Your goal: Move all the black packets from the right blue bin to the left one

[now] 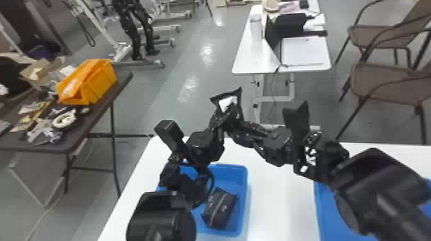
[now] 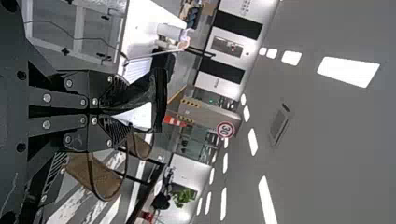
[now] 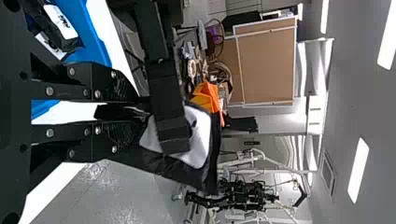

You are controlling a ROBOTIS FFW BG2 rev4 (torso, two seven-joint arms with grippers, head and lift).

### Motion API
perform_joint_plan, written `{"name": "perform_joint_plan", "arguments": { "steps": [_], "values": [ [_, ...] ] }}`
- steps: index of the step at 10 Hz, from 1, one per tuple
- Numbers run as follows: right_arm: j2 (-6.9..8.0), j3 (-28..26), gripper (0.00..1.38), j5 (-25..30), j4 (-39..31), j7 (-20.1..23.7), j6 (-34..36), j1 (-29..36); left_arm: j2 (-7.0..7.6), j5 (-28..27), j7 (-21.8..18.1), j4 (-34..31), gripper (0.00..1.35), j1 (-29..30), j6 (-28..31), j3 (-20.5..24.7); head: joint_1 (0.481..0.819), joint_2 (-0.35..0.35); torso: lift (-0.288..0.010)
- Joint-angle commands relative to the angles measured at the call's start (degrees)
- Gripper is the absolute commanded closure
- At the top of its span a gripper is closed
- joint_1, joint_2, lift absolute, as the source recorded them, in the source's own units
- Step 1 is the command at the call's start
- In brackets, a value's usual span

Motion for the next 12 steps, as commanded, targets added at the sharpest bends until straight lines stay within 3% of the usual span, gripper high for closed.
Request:
{"name": "perform_joint_plan", "arguments": {
  "steps": [1, 2, 3, 4, 5, 7, 8, 9, 10, 12],
  "values": [
    [0.36, -5.24, 0.11, 1.54, -1.62, 0.0, -0.33, 3.7, -0.49, -0.62, 0.87, -0.25, 1.23, 1.38, -2.94, 1.63, 0.695, 0.29, 0.0],
    [1.15, -12.01, 0.05, 4.79, -4.69, -0.08, 0.64, 8.01, -1.72, -4.4, 1.14, -0.6, 1.23, 3.13, -5.05, 5.14, 0.695, 0.29, 0.0],
    [2.3, -19.48, 0.15, 4.26, -6.89, -0.79, 0.73, 13.11, -2.75, -10.29, 1.84, -0.6, 1.23, 5.86, -6.72, 9.27, 0.695, 0.285, 0.0],
    [3.35, -25.89, 0.2, 4.53, -10.76, -3.25, 0.9, 18.2, -2.75, -14.42, 2.81, -0.6, 1.23, 9.11, -7.25, 12.44, 0.695, 0.277, 0.0],
    [3.62, -30.2, 0.21, 5.23, -14.98, -4.83, 1.61, 22.51, -2.75, -16.97, 3.25, -0.69, 1.23, 11.92, -7.25, 14.2, 0.695, 0.273, 0.0],
    [2.47, -34.42, 0.21, 4.61, -21.13, -4.92, 4.33, 28.31, -2.75, -18.55, 3.34, -0.69, 1.2, 14.91, -5.23, 14.72, 0.695, 0.241, 0.0],
    [2.12, -35.39, 0.21, 4.44, -23.15, -5.18, 4.68, 30.51, -2.75, -17.67, 3.34, -0.78, 0.71, 15.79, -6.54, 14.37, 0.695, 0.226, 0.0],
    [2.21, -35.74, 0.22, 5.32, -24.73, -6.06, 4.6, 31.91, -2.75, -18.11, 3.34, -1.66, 0.07, 16.32, -9.27, 13.49, 0.695, 0.213, 0.0],
    [2.21, -36.09, 0.22, 6.64, -25.96, -6.68, 3.89, 33.23, -2.75, -18.03, 3.25, -4.38, 0.0, 17.02, -8.57, 12.17, 0.695, 0.198, 0.0],
    [2.47, -36.97, 0.22, 6.11, -27.72, -6.94, 2.75, 36.04, -2.75, -14.6, 4.74, -7.28, 0.04, 20.45, -13.05, 8.92, 0.695, 0.167, 0.0]
  ]
}}
